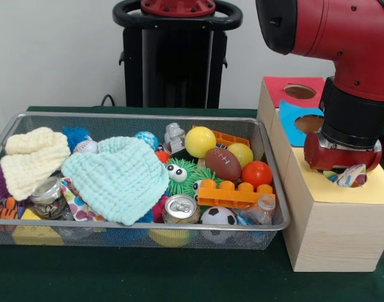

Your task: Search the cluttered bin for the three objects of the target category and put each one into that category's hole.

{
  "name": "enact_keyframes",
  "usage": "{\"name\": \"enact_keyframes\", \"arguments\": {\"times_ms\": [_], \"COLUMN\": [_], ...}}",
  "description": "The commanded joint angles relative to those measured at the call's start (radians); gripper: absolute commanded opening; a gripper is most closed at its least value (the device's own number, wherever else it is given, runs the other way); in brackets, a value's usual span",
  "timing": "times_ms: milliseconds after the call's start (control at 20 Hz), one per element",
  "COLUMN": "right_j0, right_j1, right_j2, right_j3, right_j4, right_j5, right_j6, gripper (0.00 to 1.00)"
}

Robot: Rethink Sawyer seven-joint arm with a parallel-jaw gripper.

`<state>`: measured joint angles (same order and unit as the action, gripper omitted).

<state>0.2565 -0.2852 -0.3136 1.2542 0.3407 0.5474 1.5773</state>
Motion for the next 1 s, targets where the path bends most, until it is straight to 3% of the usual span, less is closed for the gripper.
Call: {"name": "enact_keyframes", "arguments": {"times_ms": [50, 1000], "right_j0": [0.000, -0.033], "right_j1": [0.060, -0.025], "right_j2": [0.053, 0.110], "right_j3": [0.045, 0.059], "right_j4": [0.026, 0.050], "right_j5": [0.093, 0.163], "right_j6": [0.275, 0.226], "gripper": [0.00, 0.00]}}
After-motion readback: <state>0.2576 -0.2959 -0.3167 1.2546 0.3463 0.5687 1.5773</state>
